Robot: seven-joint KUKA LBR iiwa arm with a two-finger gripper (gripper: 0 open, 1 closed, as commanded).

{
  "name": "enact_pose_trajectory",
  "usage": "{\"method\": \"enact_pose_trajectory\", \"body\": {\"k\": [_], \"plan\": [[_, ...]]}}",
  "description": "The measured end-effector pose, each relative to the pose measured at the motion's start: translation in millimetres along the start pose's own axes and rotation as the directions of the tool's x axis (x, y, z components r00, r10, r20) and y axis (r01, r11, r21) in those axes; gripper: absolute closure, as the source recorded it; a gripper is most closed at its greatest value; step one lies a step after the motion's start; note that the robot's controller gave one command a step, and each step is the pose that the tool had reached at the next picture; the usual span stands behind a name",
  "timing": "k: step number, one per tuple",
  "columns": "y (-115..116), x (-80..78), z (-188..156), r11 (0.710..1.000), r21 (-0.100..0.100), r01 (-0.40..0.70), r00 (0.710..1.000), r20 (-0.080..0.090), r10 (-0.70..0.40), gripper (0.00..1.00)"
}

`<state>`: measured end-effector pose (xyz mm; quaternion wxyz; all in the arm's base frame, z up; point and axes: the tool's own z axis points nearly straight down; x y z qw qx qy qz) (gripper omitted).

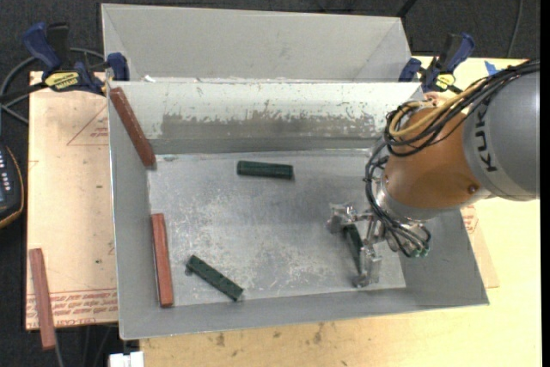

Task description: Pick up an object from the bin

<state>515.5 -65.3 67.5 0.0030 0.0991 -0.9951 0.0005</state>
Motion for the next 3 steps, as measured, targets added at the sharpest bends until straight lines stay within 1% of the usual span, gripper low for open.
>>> {"method": "enact_pose_trajectory", "body": {"k": [1,2,3], "plan": [[-41,-19.3,-3,1.000,0.002,-0.027,1.000,0.011,0.027,0.00],[-38,-19.1,-3,1.000,-0.001,-0.024,1.000,0.009,0.024,1.00],[-39,-49.2,-183,1.000,0.004,0.024,1.000,0.019,-0.024,1.00]]}}
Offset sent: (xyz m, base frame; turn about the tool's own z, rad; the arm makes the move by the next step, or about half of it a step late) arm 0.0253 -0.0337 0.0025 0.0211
